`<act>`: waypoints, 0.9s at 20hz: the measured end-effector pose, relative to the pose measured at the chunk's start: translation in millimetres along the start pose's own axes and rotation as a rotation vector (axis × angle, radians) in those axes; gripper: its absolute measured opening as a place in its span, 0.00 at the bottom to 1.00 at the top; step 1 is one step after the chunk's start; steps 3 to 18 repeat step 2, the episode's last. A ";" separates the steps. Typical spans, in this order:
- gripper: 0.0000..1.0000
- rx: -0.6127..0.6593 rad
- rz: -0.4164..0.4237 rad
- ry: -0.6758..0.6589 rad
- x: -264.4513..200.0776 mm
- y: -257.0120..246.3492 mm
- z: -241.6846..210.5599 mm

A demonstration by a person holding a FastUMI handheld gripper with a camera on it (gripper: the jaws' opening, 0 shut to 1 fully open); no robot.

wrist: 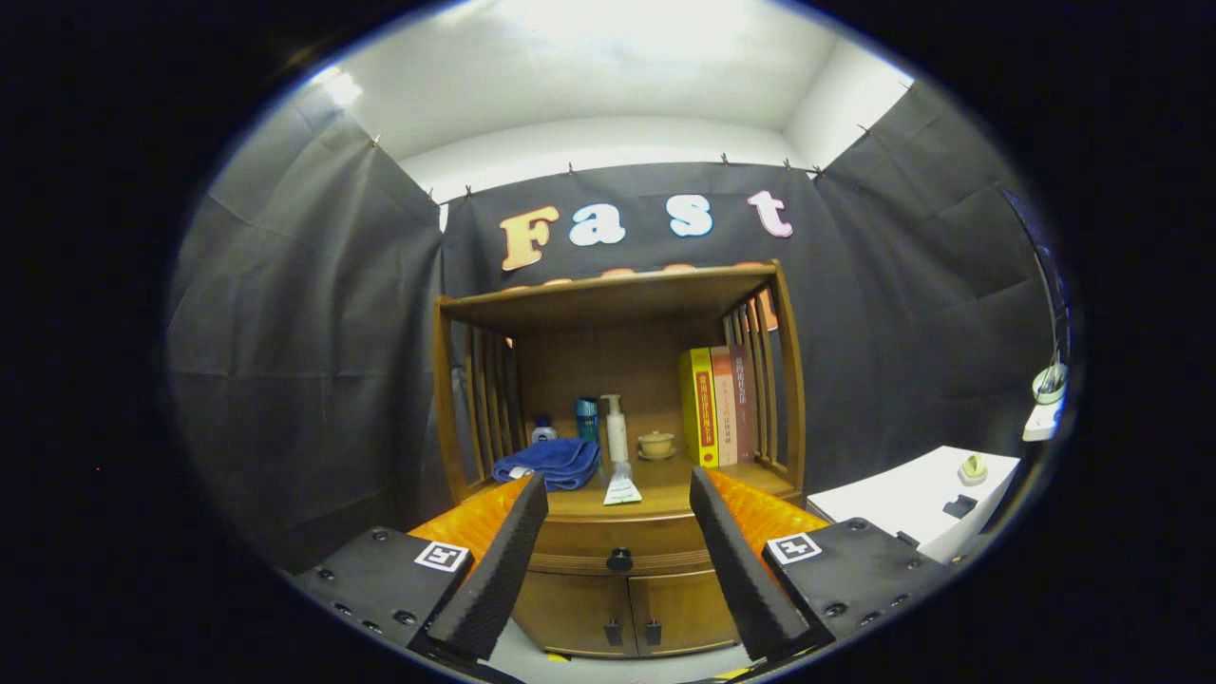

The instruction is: Pull open the drawer, take out the items inside it, and place them on the countertop above the cabinet.

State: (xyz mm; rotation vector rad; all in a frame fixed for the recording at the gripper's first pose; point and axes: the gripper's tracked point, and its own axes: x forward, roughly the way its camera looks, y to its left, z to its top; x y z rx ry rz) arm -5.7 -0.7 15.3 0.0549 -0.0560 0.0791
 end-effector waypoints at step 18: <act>0.98 -0.002 -0.010 -0.008 -4.3 -2.1 1.6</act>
